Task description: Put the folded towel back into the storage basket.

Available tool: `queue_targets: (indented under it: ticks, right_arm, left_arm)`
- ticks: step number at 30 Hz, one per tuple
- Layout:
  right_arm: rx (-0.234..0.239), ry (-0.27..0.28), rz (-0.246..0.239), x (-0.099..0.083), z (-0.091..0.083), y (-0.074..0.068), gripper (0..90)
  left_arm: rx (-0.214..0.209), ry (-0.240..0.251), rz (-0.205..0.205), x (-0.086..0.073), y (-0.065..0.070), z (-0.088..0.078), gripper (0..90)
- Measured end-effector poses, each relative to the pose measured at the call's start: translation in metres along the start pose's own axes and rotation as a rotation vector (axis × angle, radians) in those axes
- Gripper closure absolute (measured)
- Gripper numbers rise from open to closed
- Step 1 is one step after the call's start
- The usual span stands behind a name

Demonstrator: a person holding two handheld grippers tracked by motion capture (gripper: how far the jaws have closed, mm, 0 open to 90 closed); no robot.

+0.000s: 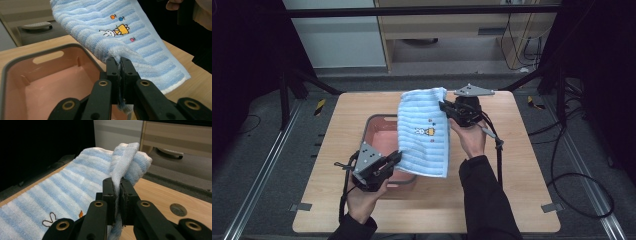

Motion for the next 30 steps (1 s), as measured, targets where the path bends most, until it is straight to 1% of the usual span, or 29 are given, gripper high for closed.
queue_targets:
  ticks: [3, 7, 11, 13, 17, 21, 23, 24, 25, 27, 30]
  right_arm:
    - [0.009, -0.003, -0.006, 0.005, 0.01, -0.006, 84.4]
    - [0.022, 0.0, -0.011, 0.01, 0.024, -0.015, 84.4]
    - [0.043, -0.001, -0.02, 0.012, 0.036, -0.024, 84.4]
    - [0.048, -0.002, -0.03, 0.014, 0.042, -0.029, 84.4]
    - [0.06, 0.001, -0.033, 0.018, 0.052, -0.037, 84.4]
    - [0.069, -0.002, -0.046, 0.02, 0.065, -0.044, 84.4]
    - [0.075, -0.002, -0.046, 0.021, 0.071, -0.048, 84.4]
    - [0.077, -0.004, -0.042, 0.021, 0.074, -0.05, 84.4]
    - [0.077, -0.004, -0.042, 0.021, 0.074, -0.05, 84.4]
    - [0.083, -0.005, -0.051, 0.02, 0.082, -0.055, 84.4]
    - [0.088, -0.014, -0.057, 0.018, 0.089, -0.059, 84.3]
  left_arm:
    - [0.016, 0.005, -0.01, 0.001, -0.009, -0.005, 86.5]
    - [0.039, 0.001, -0.01, 0.0, -0.021, -0.009, 86.5]
    - [0.06, 0.001, -0.027, -0.003, -0.034, -0.013, 86.5]
    - [0.068, -0.001, -0.031, -0.004, -0.039, -0.016, 86.5]
    - [0.09, -0.003, -0.04, -0.006, -0.049, -0.021, 86.5]
    - [0.108, -0.005, -0.046, -0.008, -0.059, -0.025, 86.5]
    - [0.114, -0.001, -0.054, -0.009, -0.063, -0.026, 86.4]
    - [0.125, -0.004, -0.059, -0.012, -0.069, -0.026, 86.4]
    - [0.125, -0.004, -0.059, -0.012, -0.069, -0.026, 86.5]
    - [0.136, -0.012, -0.059, -0.015, -0.074, -0.026, 86.4]
    - [0.151, -0.025, -0.055, -0.02, -0.081, -0.023, 86.4]
Point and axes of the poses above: each handheld gripper's, and its own axes: z roughly forward along the jaws, x roughly out of its top, y roughly to its right, the point moved 6 cm from there along z, roughly forward along the jaws, and after that the axes turned 8 degrees about -z, right-handed, at the moved point
